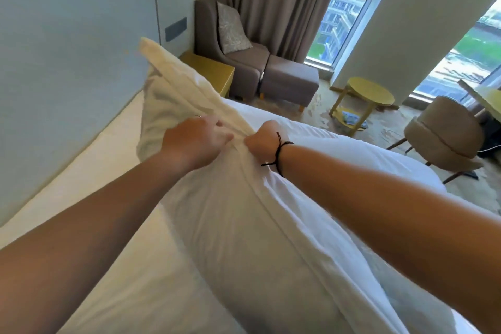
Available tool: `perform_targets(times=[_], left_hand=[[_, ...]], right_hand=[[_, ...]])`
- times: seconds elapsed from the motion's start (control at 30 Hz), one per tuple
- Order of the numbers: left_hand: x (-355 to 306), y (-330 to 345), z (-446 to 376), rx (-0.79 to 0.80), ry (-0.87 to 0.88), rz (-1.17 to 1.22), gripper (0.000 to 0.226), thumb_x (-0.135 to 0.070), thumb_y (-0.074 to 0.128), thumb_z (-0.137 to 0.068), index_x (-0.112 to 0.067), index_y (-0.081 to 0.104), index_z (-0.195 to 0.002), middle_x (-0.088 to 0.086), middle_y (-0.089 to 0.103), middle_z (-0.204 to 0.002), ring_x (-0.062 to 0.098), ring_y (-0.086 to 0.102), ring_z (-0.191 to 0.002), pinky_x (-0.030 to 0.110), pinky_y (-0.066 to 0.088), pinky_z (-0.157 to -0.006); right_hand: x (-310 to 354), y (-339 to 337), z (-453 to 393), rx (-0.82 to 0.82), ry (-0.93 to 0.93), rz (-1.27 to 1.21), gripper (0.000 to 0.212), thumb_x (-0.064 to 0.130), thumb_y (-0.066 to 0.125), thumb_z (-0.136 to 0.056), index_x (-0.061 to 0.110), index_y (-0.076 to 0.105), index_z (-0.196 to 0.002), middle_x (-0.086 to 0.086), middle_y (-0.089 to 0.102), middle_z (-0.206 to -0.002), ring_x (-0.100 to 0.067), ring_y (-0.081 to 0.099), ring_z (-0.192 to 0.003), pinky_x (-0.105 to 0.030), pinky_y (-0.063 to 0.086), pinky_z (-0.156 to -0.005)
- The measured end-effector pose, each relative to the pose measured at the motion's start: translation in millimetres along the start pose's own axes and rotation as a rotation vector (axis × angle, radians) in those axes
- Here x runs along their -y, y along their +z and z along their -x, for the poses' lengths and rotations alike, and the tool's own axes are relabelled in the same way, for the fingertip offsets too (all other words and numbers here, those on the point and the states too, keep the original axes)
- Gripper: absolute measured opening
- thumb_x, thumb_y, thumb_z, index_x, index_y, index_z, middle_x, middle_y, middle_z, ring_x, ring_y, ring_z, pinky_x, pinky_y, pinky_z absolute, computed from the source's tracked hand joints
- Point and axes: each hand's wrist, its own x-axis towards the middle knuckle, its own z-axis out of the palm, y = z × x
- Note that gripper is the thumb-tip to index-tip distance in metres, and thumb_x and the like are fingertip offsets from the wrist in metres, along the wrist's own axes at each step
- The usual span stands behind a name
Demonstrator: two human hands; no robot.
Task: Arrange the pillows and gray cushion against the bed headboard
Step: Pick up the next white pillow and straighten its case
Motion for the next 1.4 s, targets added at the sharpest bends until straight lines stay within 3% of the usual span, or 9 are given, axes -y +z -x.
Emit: perform_targets(times=[0.23, 0.33, 0.43, 0.7, 0.83, 0.93, 1.03, 1.2, 1.4], left_hand=[[72, -16, 88, 0.456, -0.275, 0.249, 0.095, -0.088, 0.049, -0.066, -0.036, 0.037, -0.145, -0.004, 0.059, -0.131, 0.011, 0.057, -0.112, 0.03, 0.044, -0.085], [89, -3, 128, 0.519, -0.375, 0.199, 0.096, -0.082, 0.054, -0.072, -0.034, 0.024, -0.149, -0.005, 0.059, -0.128, 0.016, 0.059, -0.111, 0.037, 0.049, -0.093], [91, 13, 158, 0.426, -0.506, 0.182, 0.09, -0.077, 0.057, -0.074, -0.035, 0.02, -0.145, -0.001, 0.057, -0.127, 0.021, 0.06, -0.105, 0.041, 0.05, -0.09], [78, 48, 215, 0.255, -0.713, 0.099, 0.094, -0.067, 0.053, -0.082, -0.036, -0.004, -0.15, 0.007, 0.049, -0.134, 0.025, 0.059, -0.107, 0.038, 0.05, -0.088], [88, 55, 224, 0.186, -0.872, 0.139, 0.085, -0.065, 0.049, -0.087, -0.024, 0.012, -0.151, 0.003, 0.056, -0.128, 0.022, 0.058, -0.109, 0.035, 0.048, -0.086], [94, 57, 228, 0.173, -0.975, 0.122, 0.068, -0.059, 0.044, -0.092, -0.017, 0.03, -0.143, 0.0, 0.062, -0.112, 0.021, 0.061, -0.099, 0.036, 0.05, -0.081], [102, 60, 235, 0.112, -1.077, 0.188, 0.053, -0.055, 0.043, -0.092, -0.016, 0.048, -0.128, -0.003, 0.065, -0.098, 0.018, 0.063, -0.086, 0.037, 0.054, -0.079], [104, 76, 241, 0.006, -1.175, 0.173, 0.058, -0.057, 0.043, -0.092, -0.019, 0.049, -0.135, -0.004, 0.066, -0.103, 0.017, 0.063, -0.09, 0.032, 0.05, -0.073], [102, 88, 240, -0.073, -1.198, 0.019, 0.032, -0.045, 0.037, -0.1, -0.024, 0.058, -0.112, -0.007, 0.062, -0.1, 0.02, 0.059, -0.1, 0.034, 0.047, -0.079]], right_hand=[[61, 98, -4, 0.218, 0.072, 0.133, 0.022, 0.004, 0.039, -0.073, 0.022, 0.049, -0.063, 0.007, 0.046, -0.061, -0.015, 0.041, -0.051, -0.021, 0.031, -0.05], [72, 135, -7, 0.34, 0.166, -0.171, 0.023, 0.004, 0.045, -0.081, 0.02, 0.049, -0.066, 0.003, 0.052, -0.068, -0.015, 0.047, -0.055, -0.019, 0.038, -0.047], [81, 158, -10, 0.333, 0.224, -0.461, 0.012, -0.004, 0.053, -0.079, 0.008, 0.057, -0.079, -0.019, 0.071, -0.087, -0.023, 0.059, -0.059, -0.026, 0.052, -0.052], [90, 195, -6, 0.171, -0.554, 0.206, 0.034, 0.006, 0.046, -0.08, 0.021, 0.037, -0.109, -0.005, 0.056, -0.086, -0.027, 0.054, -0.069, -0.034, 0.041, -0.054], [85, 212, -19, 0.052, -1.03, 0.486, 0.029, 0.031, 0.046, -0.095, 0.031, 0.056, -0.122, -0.008, 0.045, -0.134, -0.028, 0.044, -0.119, -0.039, 0.038, -0.096], [83, 220, -31, 0.189, -1.264, 0.595, 0.049, 0.055, 0.022, -0.099, 0.035, 0.064, -0.114, 0.004, 0.027, -0.159, -0.02, 0.013, -0.149, -0.049, 0.006, -0.119], [88, 224, -35, 0.342, -1.367, 0.631, 0.058, 0.061, 0.017, -0.096, 0.033, 0.059, -0.123, 0.013, 0.035, -0.154, -0.013, 0.007, -0.15, -0.05, -0.005, -0.12], [99, 231, -36, 0.383, -1.518, 0.75, 0.051, 0.041, 0.047, -0.088, 0.026, 0.048, -0.137, 0.011, 0.054, -0.135, -0.013, 0.027, -0.144, -0.052, -0.005, -0.12], [102, 247, -32, 0.275, -1.516, 0.761, 0.026, 0.022, 0.047, -0.088, 0.026, 0.065, -0.107, 0.01, 0.059, -0.093, -0.017, 0.059, -0.101, -0.047, 0.001, -0.121]])
